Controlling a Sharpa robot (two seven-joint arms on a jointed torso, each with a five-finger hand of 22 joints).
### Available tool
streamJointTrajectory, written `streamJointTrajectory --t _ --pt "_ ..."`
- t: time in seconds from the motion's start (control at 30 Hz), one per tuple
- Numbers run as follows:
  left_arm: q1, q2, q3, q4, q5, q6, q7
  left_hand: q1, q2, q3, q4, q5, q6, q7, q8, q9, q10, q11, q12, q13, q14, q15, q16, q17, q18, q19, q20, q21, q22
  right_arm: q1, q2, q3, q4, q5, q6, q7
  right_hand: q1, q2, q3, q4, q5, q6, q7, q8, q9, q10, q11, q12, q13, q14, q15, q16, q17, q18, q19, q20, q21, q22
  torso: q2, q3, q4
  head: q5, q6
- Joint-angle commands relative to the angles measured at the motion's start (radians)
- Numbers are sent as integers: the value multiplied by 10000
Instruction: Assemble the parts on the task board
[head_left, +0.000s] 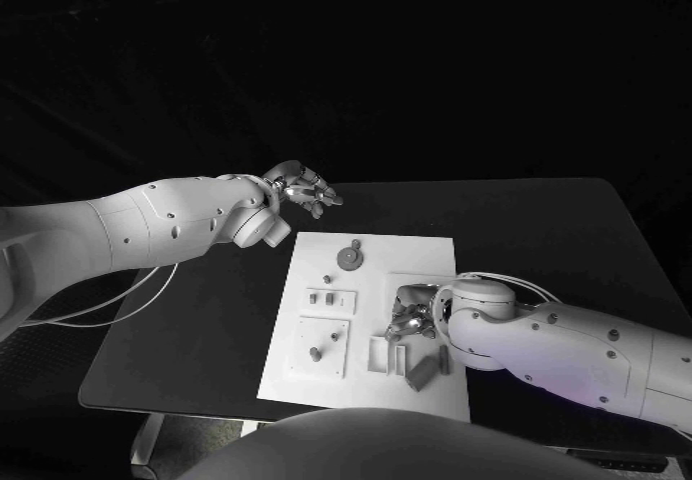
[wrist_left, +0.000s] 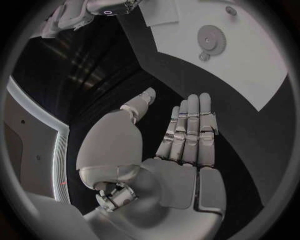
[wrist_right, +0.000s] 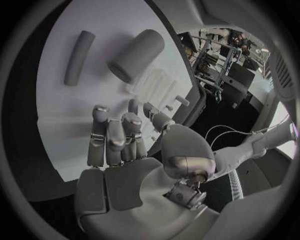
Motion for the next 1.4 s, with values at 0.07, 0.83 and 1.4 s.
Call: streamJointTrajectory --t 0.07,0.83,1.4 --pt "13 9 5 12 -63 110 -19 -75 -23 6 51 4 -71 -20 57 -17 -57 6 0 -13 63 9 -64 17 143 40 11 -46 11 -5 -20 1 -11 336 -279 143 -43 -140 -116 16 -16 76 25 -3 4 89 17 -13 1 68 4 -41 -8 148 47 67 -9 108 -2 -8 -3 -5 2" --pt "13 -58 2 42 -65 109 1 -65 -29 12 69 4 -79 -18 59 -17 -69 11 -2 -15 62 11 -70 28 144 38 12 -52 19 111 -1226 198 679 -482 -1748 3031 890 -1695 167 32 14 -1145 465 -650 -252 -196 435 -7 47 -334 247 -187 -546 148 48 79 -178 22 -3 -2 -13 -61 2" --pt "12 -183 -11 120 -65 113 21 -56 -46 12 75 3 -82 -17 62 -17 -72 11 0 -15 61 11 -74 35 144 36 13 -57 24 166 -2620 202 1333 -2499 -1077 4218 2552 -2301 -204 37 -2 -2265 832 -1039 -443 -1504 811 77 130 -1534 632 -229 -391 148 -831 628 -395 154 -1 25 -24 -86 2"
